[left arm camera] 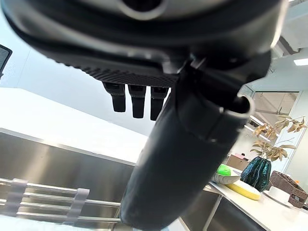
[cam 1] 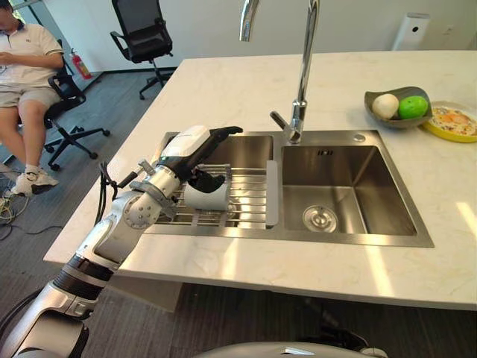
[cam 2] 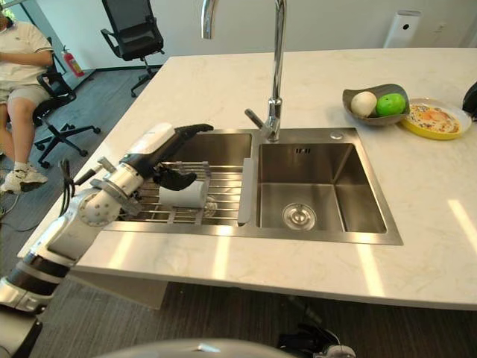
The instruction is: Place the dishes in the dishwasher.
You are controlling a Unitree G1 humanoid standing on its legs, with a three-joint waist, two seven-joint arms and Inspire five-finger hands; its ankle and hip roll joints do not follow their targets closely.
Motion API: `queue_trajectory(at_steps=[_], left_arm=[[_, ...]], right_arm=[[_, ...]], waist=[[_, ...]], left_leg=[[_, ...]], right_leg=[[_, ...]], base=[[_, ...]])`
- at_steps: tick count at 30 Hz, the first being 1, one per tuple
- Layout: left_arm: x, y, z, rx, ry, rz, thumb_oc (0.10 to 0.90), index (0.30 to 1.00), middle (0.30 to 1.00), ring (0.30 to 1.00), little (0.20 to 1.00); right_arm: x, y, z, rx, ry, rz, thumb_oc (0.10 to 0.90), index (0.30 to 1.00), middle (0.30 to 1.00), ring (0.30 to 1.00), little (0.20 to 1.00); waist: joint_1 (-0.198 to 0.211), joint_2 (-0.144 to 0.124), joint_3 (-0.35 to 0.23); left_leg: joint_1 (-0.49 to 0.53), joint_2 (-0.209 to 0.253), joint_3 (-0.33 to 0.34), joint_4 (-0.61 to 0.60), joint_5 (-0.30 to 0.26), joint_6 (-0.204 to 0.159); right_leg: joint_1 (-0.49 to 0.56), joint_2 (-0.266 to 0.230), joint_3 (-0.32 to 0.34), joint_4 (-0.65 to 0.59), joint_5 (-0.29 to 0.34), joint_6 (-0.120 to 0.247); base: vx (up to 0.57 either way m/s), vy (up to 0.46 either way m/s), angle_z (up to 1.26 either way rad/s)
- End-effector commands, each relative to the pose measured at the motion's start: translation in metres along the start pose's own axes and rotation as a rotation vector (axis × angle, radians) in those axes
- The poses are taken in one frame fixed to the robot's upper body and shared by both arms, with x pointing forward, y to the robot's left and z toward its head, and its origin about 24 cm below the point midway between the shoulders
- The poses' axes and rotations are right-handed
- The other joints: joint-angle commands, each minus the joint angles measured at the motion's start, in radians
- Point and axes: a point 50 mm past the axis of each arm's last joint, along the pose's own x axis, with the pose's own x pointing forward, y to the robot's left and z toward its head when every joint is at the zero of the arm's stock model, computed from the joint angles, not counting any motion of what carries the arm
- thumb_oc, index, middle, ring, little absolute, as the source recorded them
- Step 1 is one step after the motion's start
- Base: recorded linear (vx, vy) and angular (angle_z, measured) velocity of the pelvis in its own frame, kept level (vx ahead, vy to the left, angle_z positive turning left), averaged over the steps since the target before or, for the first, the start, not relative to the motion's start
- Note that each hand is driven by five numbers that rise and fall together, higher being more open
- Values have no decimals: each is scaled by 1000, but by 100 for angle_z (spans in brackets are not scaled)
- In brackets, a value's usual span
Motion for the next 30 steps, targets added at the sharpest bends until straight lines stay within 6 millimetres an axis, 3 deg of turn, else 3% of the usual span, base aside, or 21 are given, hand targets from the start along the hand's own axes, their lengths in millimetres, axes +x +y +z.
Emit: queue_trajectory(at_steps=[1, 12, 17, 30], left_arm=[[8, 57, 13, 151, -78, 137, 800, 900, 900, 900, 900], [11, 38, -24, 82, 116, 40, 800, 900, 900, 900, 900], [17, 34, -38, 153, 194, 30, 800, 900, 900, 900, 900], [27, 15, -52, 240, 257, -53, 800, 900, 900, 900, 900]], right_arm=[[-1, 19, -32, -91, 121, 73, 800, 900, 900, 900, 900], [-2, 20, -35, -77, 139, 86, 800, 900, 900, 900, 900], [-2, 17, -36, -94, 153, 87, 800, 900, 900, 900, 900], [-3, 11, -35, -90, 155, 60, 800, 900, 900, 900, 900]], waist=[[-10, -81, -5], [-12, -74, 1], [-20, -76, 4], [-41, -75, 13]], left_leg=[[-28, -35, -41, 1, -12, -26], [-23, -38, -41, 1, -15, -20], [-20, -38, -36, 1, -19, -20], [-16, -36, -20, 1, -23, -18]], right_leg=[[96, -55, -18, 19, -122, 96], [97, -57, -15, 19, -122, 94], [99, -55, -10, 19, -125, 93], [93, -55, 5, 19, -125, 95]], base=[[7, 0, 4], [0, 0, 0], [0, 0, 0], [0, 0, -1]])
